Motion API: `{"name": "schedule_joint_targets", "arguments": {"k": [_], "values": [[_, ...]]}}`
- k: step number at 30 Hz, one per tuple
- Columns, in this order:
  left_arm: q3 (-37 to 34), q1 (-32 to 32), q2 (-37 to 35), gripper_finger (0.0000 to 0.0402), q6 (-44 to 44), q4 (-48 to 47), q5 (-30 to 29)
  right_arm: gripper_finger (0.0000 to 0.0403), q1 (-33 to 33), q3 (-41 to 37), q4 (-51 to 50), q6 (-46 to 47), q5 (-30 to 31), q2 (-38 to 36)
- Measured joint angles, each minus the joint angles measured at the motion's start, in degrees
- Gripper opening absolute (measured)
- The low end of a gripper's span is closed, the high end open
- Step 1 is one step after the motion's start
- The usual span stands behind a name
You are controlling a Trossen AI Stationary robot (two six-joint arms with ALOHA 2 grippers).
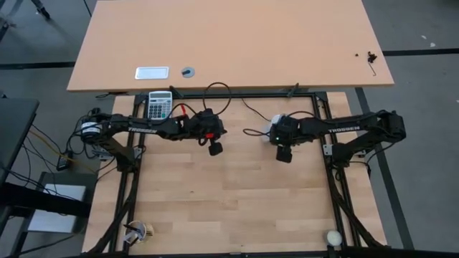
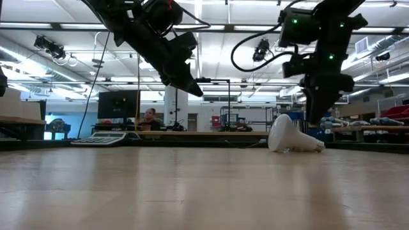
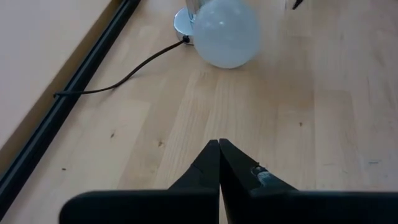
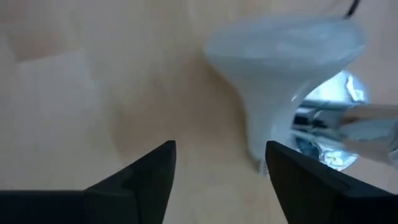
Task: Screw lightbulb
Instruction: Insert the lightbulb into the lamp
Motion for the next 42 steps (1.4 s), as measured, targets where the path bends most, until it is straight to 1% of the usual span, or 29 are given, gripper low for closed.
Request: {"name": "schedule_joint_targets", "arguments": {"k": [4, 8, 12, 16, 22, 25, 28, 31, 32, 38, 40, 42], "values": [[0.0, 0.0, 0.0, 0.0005, 0.1, -0.1, 0.0, 0.0270, -3.7, 0.0, 3.5, -3.1, 0.0, 0.4], [0.0, 0.0, 0.0, 0.0005, 0.1, -1.4, 0.0, 0.0272, -8.6, 0.0, 6.2, -5.5, -2.8, 0.8], [0.0, 0.0, 0.0, 0.0005, 0.1, -3.2, 0.0, 0.0271, -12.4, 0.0, 6.4, -7.8, -4.7, 2.4], [0.0, 0.0, 0.0, 0.0005, 0.2, -3.7, 0.0, 0.0271, -14.1, 0.0, 7.8, -9.5, -7.3, 5.7], [0.0, 0.0, 0.0, 0.0005, 0.3, -3.8, 0.0, 0.0270, -14.6, 0.0, 12.2, -10.9, -8.9, 11.9], [0.0, 0.0, 0.0, 0.0005, 0.3, -3.9, 0.0, 0.0258, -14.6, 0.0, 15.0, -11.0, -9.2, 14.7], [0.0, 0.1, 0.0, 0.0005, 0.3, -3.9, 0.0, 0.0221, -14.6, 0.0, 17.1, -11.0, -9.2, 16.1], [0.0, 0.2, 0.0, 0.0005, 0.3, -3.8, -0.1, 0.0171, -14.1, 0.6, 18.2, -10.3, -10.0, 16.2], [0.0, 0.2, 0.0, 0.0005, 0.4, -3.9, -0.1, 0.0166, -13.9, 0.8, 18.6, -10.0, -10.3, 15.9], [0.0, 0.2, 0.0, 0.0005, 0.3, -3.8, -0.1, 0.0160, -12.6, 5.6, 16.7, -8.3, -10.7, 9.6], [0.0, 0.2, 0.0, 0.0005, 0.4, -3.9, -0.1, 0.0159, -12.8, 8.0, 14.0, -7.5, -8.8, 7.4], [0.0, 0.2, 0.0, 0.0005, 0.5, -3.9, -0.1, 0.0158, -13.7, 10.0, 11.1, -7.4, -4.9, 5.2]]}}
